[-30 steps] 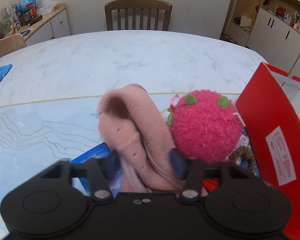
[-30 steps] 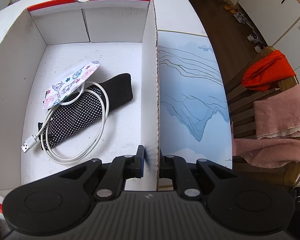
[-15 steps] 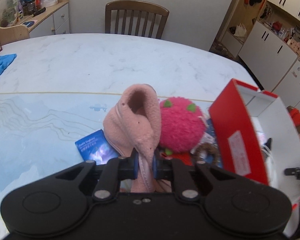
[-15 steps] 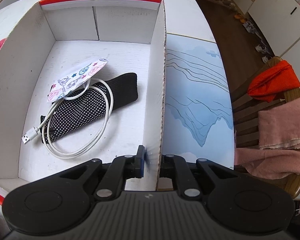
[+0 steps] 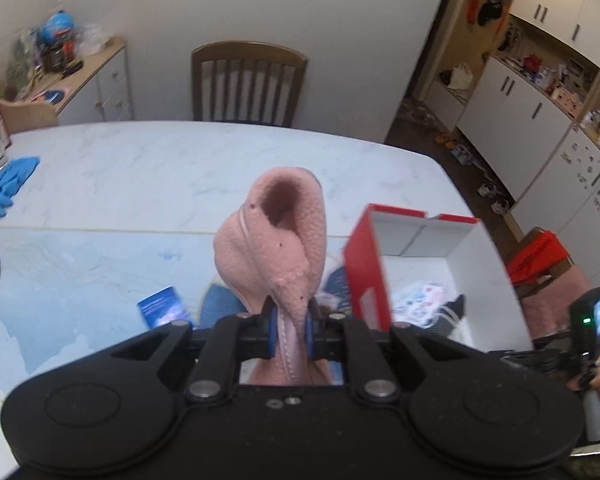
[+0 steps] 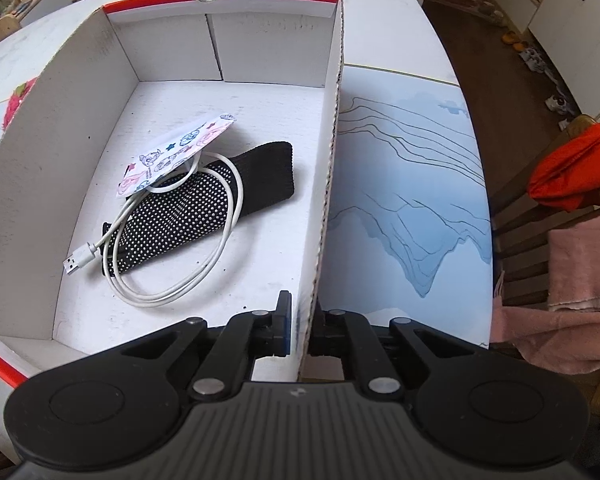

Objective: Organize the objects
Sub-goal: 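Close the left gripper on the pink fleece hat and lift it, then carry the pink hat into the box and open the left gripper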

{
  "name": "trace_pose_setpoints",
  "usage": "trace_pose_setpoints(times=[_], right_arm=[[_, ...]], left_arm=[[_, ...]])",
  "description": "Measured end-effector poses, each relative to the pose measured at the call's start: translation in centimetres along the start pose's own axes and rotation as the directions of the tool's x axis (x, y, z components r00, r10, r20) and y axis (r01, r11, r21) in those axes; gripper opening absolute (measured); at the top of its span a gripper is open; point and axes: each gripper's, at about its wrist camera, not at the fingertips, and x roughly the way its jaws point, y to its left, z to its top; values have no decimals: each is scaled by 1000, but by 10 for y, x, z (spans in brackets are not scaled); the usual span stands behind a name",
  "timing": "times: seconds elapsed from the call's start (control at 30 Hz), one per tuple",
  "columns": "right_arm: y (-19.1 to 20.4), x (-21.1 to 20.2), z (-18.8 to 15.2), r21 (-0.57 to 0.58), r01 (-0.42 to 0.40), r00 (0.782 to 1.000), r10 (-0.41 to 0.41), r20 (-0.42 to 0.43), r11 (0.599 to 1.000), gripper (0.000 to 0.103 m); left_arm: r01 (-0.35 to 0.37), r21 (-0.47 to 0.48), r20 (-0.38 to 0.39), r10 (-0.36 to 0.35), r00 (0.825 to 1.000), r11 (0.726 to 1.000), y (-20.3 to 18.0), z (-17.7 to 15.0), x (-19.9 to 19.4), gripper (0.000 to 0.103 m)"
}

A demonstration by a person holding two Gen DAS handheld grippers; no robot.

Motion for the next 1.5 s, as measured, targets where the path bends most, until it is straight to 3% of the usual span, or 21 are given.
trace_pose_setpoints(times=[0.17, 0.33, 0.6, 0.97, 1.27, 1.5], right_arm=[[-4, 1, -2, 6, -21, 1000, 21, 4, 1000, 5], [-6, 2, -2, 12, -34, 999, 34, 7, 999, 5], [-7, 1, -3, 24, -39, 999, 39, 7, 999, 5], [-6, 1, -3, 44, -34, 999, 34, 2, 998, 5], [-6, 1, -3, 58, -30, 1000, 30, -3, 998, 5], [-7, 1, -3, 71, -26, 1000, 27, -7, 997, 5]], left_arm=[[76, 19, 14, -76, 997, 997, -42, 18, -9, 10], [131, 112, 37, -136, 990, 985, -94, 34, -14, 10], [198, 134, -41, -194, 980, 971, -147, 36, 40, 10], [78, 224, -154, -44, 987, 971, -172, 12, 131, 10], [-14, 289, -242, 87, 966, 957, -175, 6, 190, 11], [-34, 321, -281, 129, 951, 947, -173, 1, 216, 11]])
